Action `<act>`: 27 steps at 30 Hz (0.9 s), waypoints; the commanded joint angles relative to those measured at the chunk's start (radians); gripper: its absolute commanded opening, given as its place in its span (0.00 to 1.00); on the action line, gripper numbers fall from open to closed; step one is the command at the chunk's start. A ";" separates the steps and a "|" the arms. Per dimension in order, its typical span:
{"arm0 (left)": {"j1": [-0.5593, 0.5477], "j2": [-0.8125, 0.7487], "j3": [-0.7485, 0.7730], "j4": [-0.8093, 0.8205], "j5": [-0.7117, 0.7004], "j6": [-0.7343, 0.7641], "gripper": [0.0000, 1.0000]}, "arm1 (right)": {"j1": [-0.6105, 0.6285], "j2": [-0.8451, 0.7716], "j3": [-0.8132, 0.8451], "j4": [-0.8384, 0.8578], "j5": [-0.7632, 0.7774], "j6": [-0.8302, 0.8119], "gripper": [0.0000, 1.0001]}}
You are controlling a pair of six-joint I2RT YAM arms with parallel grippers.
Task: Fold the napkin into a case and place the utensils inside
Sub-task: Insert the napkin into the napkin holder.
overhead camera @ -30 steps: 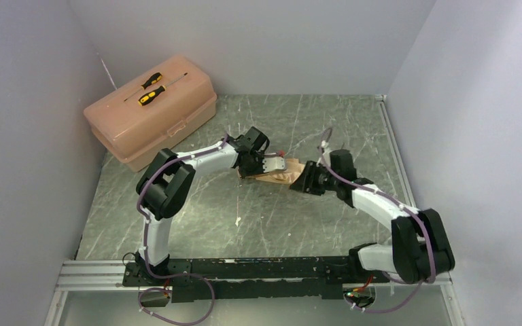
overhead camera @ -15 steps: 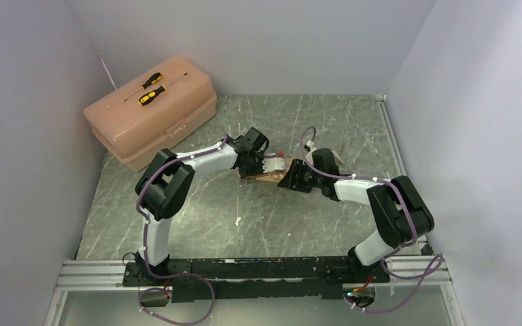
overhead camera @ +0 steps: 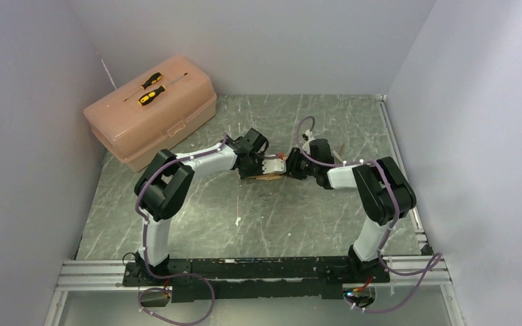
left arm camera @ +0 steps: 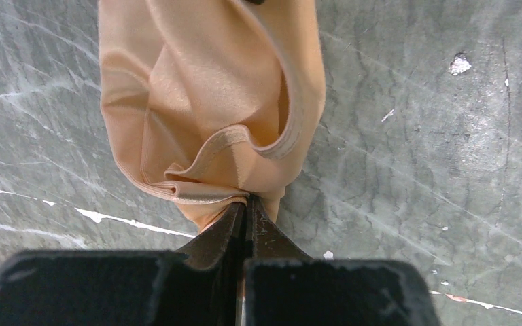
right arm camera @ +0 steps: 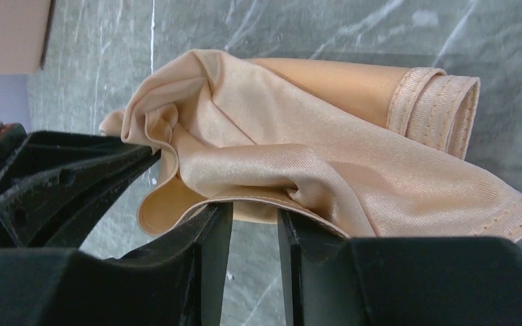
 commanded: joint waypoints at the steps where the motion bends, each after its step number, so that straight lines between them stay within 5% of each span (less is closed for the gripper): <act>1: 0.000 0.126 -0.086 -0.130 0.040 -0.003 0.05 | -0.012 0.066 0.063 0.101 -0.027 0.047 0.34; 11: 0.008 0.137 -0.065 -0.145 0.036 -0.023 0.05 | -0.025 0.129 0.075 0.306 -0.321 0.243 0.28; 18: 0.018 0.154 -0.034 -0.159 0.043 -0.039 0.05 | 0.000 0.065 0.031 0.263 -0.334 0.221 0.42; 27: 0.018 0.161 -0.021 -0.168 0.035 -0.046 0.05 | 0.008 0.106 0.087 0.239 -0.279 0.202 0.38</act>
